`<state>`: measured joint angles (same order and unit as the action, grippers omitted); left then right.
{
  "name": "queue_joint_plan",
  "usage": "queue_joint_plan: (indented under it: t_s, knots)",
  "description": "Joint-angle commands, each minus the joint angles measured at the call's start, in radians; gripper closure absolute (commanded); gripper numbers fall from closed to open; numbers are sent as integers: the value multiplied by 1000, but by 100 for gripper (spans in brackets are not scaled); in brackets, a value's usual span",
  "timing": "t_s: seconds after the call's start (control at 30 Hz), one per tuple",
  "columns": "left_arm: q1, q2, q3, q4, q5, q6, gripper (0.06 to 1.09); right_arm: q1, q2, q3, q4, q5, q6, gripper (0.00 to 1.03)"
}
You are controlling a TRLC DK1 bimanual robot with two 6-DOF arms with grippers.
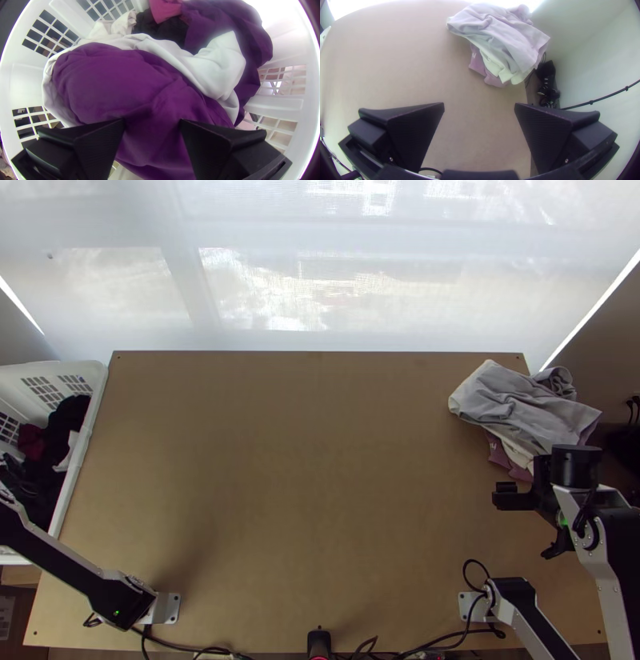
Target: Fold the t-shirt
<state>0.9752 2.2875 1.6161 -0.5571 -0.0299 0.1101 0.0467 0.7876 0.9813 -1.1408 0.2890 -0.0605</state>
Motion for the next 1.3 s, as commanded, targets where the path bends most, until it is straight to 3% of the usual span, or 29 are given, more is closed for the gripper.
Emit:
queue_joint_plan:
  t_s: [0.0, 0.13, 0.17, 0.73, 1.07, 1.27]
  knots:
    - [-7, 43, 41, 10, -11, 14, 57, -18, 4, -13, -7, -1, -1, 5]
    - [-6, 23, 47, 10, -8, -3, 102, -25, 4, -26, -7, -1, -1, 5]
    - [-6, 15, 47, 6, -7, -12, 105, -27, 4, -29, -7, -1, -1, 5]
    - [-30, -402, 2, -98, 76, -82, 105, -27, -27, -78, -13, -5, -1, 5]
    - [-43, -658, 100, -92, 223, -155, 105, -24, -59, -81, -37, -17, -1, 5]
    - [-9, -701, 243, -87, 291, -262, 105, -25, -87, -92, -66, -22, 1, 5]
